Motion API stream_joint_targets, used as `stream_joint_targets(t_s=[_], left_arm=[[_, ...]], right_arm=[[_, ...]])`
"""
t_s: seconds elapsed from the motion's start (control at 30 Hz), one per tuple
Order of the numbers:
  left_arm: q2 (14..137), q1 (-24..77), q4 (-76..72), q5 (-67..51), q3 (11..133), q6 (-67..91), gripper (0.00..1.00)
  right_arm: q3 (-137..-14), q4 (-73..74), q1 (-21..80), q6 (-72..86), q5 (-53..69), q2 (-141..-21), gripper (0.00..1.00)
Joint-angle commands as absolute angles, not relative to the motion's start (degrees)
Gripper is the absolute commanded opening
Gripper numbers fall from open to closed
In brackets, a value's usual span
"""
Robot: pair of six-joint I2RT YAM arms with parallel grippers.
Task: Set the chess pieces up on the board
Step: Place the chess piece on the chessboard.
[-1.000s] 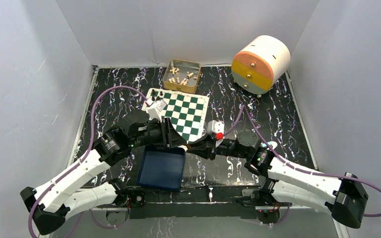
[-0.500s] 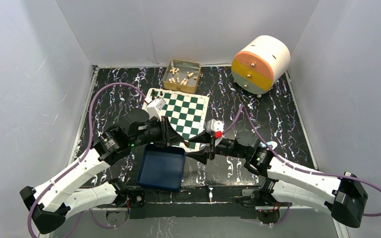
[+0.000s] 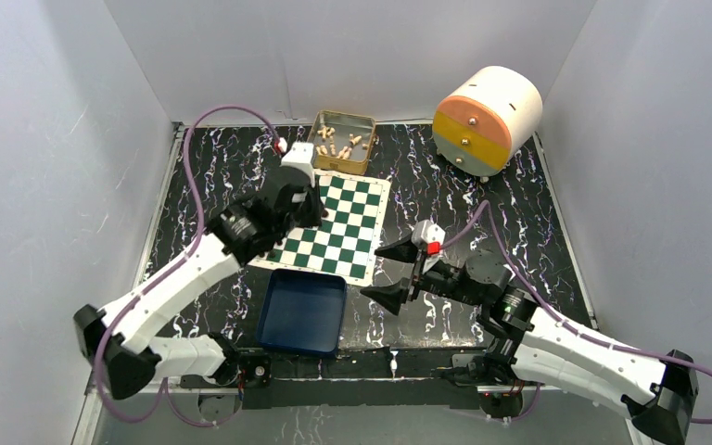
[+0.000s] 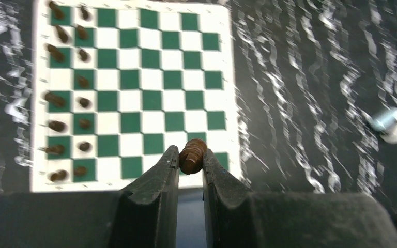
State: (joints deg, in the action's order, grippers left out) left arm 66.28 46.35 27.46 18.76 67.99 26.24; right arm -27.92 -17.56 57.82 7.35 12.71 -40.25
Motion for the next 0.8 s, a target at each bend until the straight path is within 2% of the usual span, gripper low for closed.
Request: stream_joint_targets(t_s=[0.0, 0.13, 0.27, 0.5, 0.77], left_arm=[[73.4, 35.8, 26.4, 22.3, 73.5, 18.3, 0.00], [81.6, 24.5, 24.5, 15.4, 75.2, 18.1, 0.00], [89.6, 18.2, 23.2, 11.2, 77.9, 18.0, 0.00], [98.8, 12.8, 19.9, 8.6, 80.0, 16.9, 0.00], [103.9, 11.3, 18.3, 7.5, 81.2, 15.2, 0.00]], right_arm=[[-27.2, -17.4, 57.7, 8.8, 10.9, -36.9, 0.99], [-27.5, -16.1, 57.7, 8.6, 11.3, -35.9, 0.98], [-28.1, -15.4, 57.7, 8.6, 11.2, -35.9, 0.99], [-28.8, -16.0, 57.8, 8.8, 10.9, -37.3, 0.99], [-30.3, -16.6, 57.7, 9.3, 11.4, -40.2, 0.99]])
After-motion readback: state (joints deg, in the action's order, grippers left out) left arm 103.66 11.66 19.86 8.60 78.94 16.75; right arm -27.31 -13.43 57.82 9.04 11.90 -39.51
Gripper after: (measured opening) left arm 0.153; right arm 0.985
